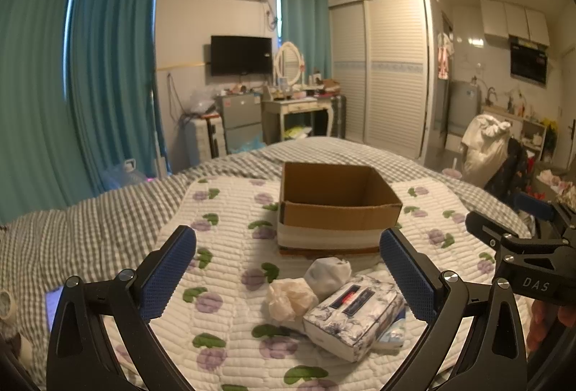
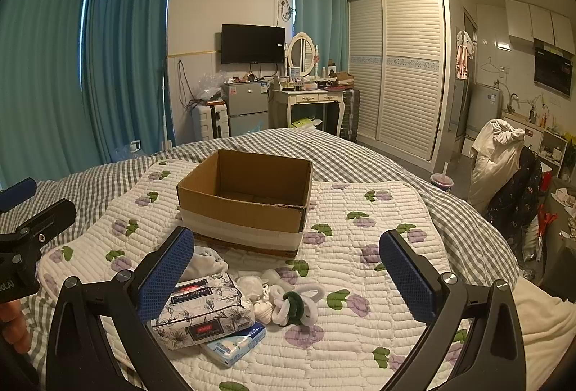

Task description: Organize soft objects

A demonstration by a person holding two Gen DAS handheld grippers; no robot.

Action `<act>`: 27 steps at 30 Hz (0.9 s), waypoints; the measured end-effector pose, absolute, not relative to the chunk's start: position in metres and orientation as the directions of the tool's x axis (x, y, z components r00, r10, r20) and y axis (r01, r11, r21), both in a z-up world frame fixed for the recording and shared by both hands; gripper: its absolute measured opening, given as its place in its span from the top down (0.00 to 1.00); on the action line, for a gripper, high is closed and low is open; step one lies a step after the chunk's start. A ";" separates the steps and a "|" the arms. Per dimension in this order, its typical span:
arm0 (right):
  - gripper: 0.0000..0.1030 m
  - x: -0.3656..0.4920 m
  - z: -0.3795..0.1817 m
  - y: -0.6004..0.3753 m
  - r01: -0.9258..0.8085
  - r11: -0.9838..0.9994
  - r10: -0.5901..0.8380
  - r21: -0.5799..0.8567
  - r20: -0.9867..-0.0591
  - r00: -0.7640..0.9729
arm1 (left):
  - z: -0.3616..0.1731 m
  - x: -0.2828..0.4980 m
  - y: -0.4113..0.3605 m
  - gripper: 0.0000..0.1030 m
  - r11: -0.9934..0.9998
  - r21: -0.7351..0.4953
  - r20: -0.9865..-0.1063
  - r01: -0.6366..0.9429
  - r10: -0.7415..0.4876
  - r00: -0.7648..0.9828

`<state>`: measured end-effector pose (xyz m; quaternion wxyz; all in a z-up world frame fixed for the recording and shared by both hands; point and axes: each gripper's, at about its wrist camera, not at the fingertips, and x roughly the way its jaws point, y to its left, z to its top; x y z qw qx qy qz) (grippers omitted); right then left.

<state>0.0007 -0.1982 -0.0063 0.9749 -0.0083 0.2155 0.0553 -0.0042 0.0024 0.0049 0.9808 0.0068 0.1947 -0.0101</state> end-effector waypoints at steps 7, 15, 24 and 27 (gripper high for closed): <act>0.00 0.001 -0.006 -0.198 -0.112 0.994 0.105 0.008 -0.421 0.901 | 0.004 -0.002 0.003 0.00 1.000 0.002 -0.387 0.030 -0.026 0.922; 0.00 0.001 -0.006 -0.198 -0.111 0.994 0.103 0.007 -0.422 0.901 | 0.004 -0.003 0.000 0.00 0.999 0.011 -0.386 0.030 -0.024 0.922; 0.00 0.002 -0.007 -0.198 -0.112 0.994 0.104 0.007 -0.423 0.900 | 0.004 -0.002 -0.002 0.00 0.999 0.024 -0.387 0.036 -0.024 0.922; 0.00 0.002 -0.007 -0.198 -0.112 0.994 0.104 0.008 -0.423 0.900 | 0.004 -0.002 -0.002 0.00 0.999 0.026 -0.386 0.035 -0.023 0.922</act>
